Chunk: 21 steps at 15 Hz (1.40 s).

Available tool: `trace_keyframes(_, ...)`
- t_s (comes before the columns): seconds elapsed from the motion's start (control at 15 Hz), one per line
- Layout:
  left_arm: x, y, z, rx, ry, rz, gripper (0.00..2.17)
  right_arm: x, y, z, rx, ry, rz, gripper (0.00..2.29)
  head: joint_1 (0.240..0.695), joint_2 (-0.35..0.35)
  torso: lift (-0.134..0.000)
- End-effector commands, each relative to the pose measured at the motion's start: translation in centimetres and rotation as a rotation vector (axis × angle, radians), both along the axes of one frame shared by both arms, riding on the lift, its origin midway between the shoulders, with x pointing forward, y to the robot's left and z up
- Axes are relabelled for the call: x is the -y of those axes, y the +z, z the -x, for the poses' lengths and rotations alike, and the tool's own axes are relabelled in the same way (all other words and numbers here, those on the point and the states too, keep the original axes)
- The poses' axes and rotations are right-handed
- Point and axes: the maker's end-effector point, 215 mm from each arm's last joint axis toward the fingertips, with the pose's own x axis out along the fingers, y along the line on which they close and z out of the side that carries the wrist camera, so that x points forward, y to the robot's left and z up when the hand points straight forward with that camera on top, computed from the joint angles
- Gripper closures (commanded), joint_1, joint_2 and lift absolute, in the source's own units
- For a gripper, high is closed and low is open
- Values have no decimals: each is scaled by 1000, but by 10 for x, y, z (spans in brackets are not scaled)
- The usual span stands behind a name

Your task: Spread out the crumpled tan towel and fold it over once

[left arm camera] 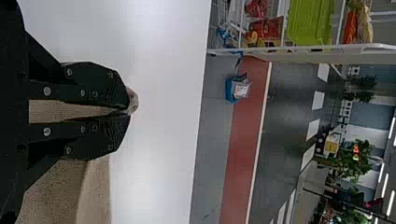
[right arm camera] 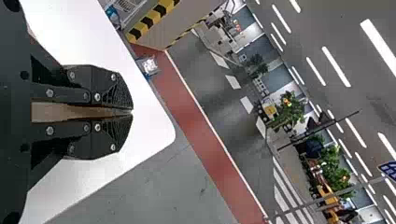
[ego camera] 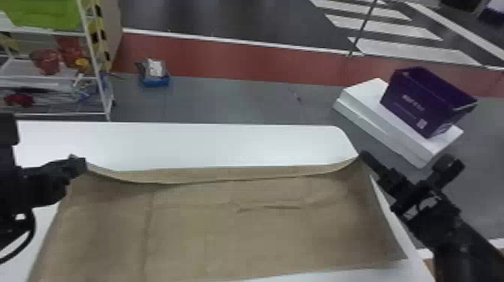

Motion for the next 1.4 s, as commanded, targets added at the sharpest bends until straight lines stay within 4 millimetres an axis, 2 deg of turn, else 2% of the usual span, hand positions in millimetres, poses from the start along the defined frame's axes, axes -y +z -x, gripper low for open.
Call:
trace_keyframes(0.0, 4, 4, -7, 32, -4, -8, -2, 5, -4, 7, -8, -19, 27, -1, 695, -243, -124)
trace_keyframes(0.13, -5, 5, -6, 42, 1, -20, -2, 16, 1, 21, 2, -36, 53, -1, 695, -246, -124)
trace_keyframes(0.27, -15, 4, 0, 52, -2, -17, -2, 22, 15, 40, 27, -35, 80, 49, 695, -256, -124)
trace_keyframes(0.33, -34, 0, 8, 44, 31, -23, -2, 22, 25, 51, 49, -26, 83, 49, 695, -259, -124)
trace_keyframes(0.4, -45, 0, 16, 44, 55, -33, -2, 17, 31, 64, 67, -10, 70, 49, 695, -259, -124)
trace_keyframes(0.47, -58, 0, 29, 44, 78, -31, -2, 3, 42, 77, 86, 35, 56, 63, 695, -254, -124)
trace_keyframes(0.67, -54, 3, 66, 41, 62, -25, -2, -40, 59, 100, 92, 140, 65, 414, 695, -206, -124)
trace_keyframes(0.73, -43, 5, 75, 39, 46, -9, 90, -53, 61, 107, 84, 165, 73, 613, 695, -196, -124)
trace_keyframes(0.87, -20, 5, 94, 29, 14, -9, 140, -82, 62, 118, 56, 228, 136, 1406, 695, -184, -124)
trace_keyframes(0.93, -6, 6, 101, 31, -11, -5, 218, -97, 64, 124, 43, 253, 182, 1690, 695, -181, -124)
trace_keyframes(1.0, 4, 5, 104, 33, -29, -7, 397, -109, 64, 129, 39, 272, 205, 1720, 695, -179, -124)
trace_keyframes(1.13, 24, 3, 107, 30, -67, -5, 1133, -129, 66, 141, 24, 309, 252, 1868, 695, -182, -124)
trace_keyframes(1.2, 36, 2, 109, 27, -90, 7, 1521, -139, 65, 147, 14, 324, 275, 1872, 695, -183, -124)
trace_keyframes(1.27, 45, -1, 112, 20, -107, 15, 1737, -146, 63, 151, 9, 337, 292, 1895, 695, -185, -124)
trace_keyframes(1.33, 53, -4, 116, 13, -123, 21, 1740, -151, 57, 155, -9, 344, 308, 1895, 695, -190, -124)
